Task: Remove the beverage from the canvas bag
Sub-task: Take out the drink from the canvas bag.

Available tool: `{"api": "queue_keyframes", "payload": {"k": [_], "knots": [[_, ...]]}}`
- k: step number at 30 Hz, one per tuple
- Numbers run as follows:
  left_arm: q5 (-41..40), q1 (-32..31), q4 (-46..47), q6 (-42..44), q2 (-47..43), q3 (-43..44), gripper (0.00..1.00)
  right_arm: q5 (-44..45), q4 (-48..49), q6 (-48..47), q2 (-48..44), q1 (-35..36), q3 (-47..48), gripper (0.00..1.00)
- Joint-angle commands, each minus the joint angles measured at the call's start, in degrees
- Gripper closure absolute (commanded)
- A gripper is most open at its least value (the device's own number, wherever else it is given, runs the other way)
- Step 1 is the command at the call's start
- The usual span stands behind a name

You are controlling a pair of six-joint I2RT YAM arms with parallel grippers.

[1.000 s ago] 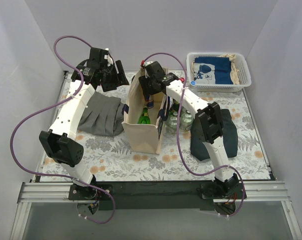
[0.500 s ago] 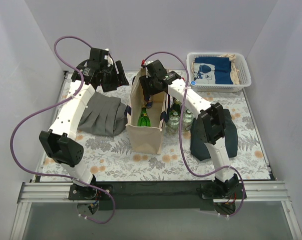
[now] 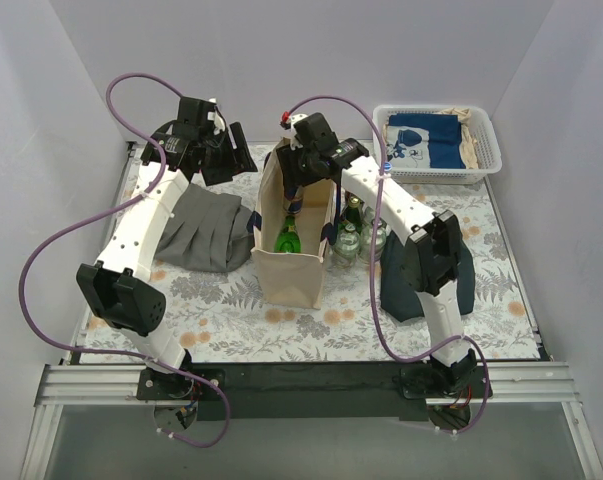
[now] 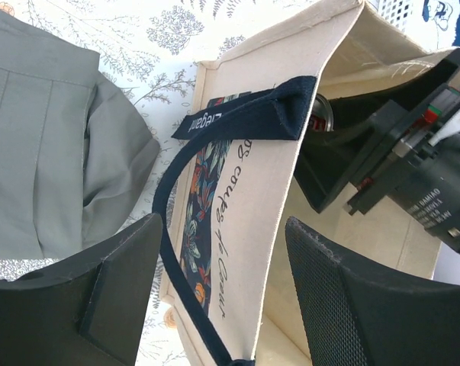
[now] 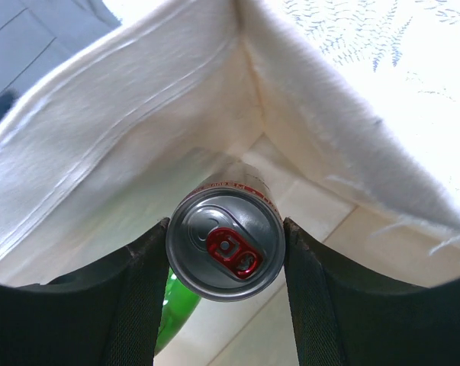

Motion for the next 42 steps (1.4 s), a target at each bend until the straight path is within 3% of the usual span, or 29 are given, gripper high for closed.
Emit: {"api": "queue_keyframes", "payload": {"k": [1, 33, 38, 42], "knots": [[0.0, 0.28, -0.43, -0.17, -3.63, -0.74, 0.36, -1.69, 1.42, 0.17, -6.69, 0.46, 1.96, 0.99], [5.53, 0.19, 0.89, -3.33, -7.41, -3.99, 0.36, -11.71, -6.06, 5.44, -22.51, 0.46, 1.34, 0.99], [6.94, 0.19, 1.51, -4.03, -7.68, -4.43, 0.36, -9.96, -6.06, 7.29, -26.63, 0.54, 0.99, 0.99], [7.55, 0.19, 1.86, -4.65, -7.94, -4.96, 0.36, -3.39, -6.06, 7.55, -31.03, 0.54, -1.11, 0.99]]}}
